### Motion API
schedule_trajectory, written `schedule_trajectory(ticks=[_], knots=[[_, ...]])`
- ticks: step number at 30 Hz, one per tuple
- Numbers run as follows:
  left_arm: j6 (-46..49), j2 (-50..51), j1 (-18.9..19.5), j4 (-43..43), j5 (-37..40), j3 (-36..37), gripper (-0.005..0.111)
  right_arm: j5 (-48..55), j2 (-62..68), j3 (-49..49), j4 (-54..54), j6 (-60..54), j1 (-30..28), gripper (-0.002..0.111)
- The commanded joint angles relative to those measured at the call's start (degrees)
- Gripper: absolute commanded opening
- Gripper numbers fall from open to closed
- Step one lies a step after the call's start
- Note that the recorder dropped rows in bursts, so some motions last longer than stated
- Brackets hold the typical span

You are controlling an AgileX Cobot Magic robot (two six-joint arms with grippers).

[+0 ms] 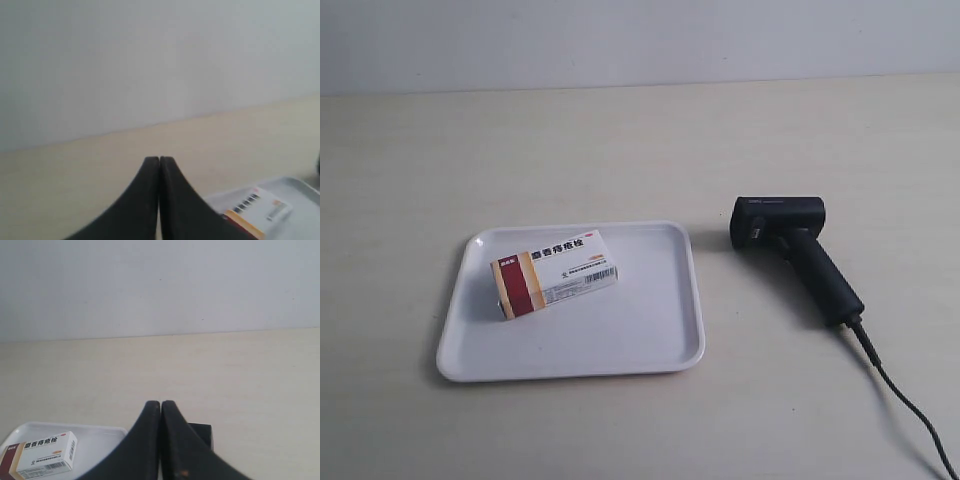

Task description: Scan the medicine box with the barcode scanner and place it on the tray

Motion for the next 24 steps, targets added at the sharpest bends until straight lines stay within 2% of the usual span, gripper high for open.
schedule_trajectory(ticks=[1,6,24], knots=[[0.1,-5.9,5.0,-1.9,-5.3,0.5,0.003,-0.4,-0.4,0.0,-0.1,-0.4,-0.2,0.001],[1.6,-5.2,7.9,-1.9,-5.6,0.5,0.003,0.0,-0.7,0.0,-0.1,-0.4,-0.2,0.001],[3.1,-4.8,8.0,-1.9,-5.0,0.5,0.003,0.0,-0.7,0.0,-0.1,-0.4,-0.2,0.001]])
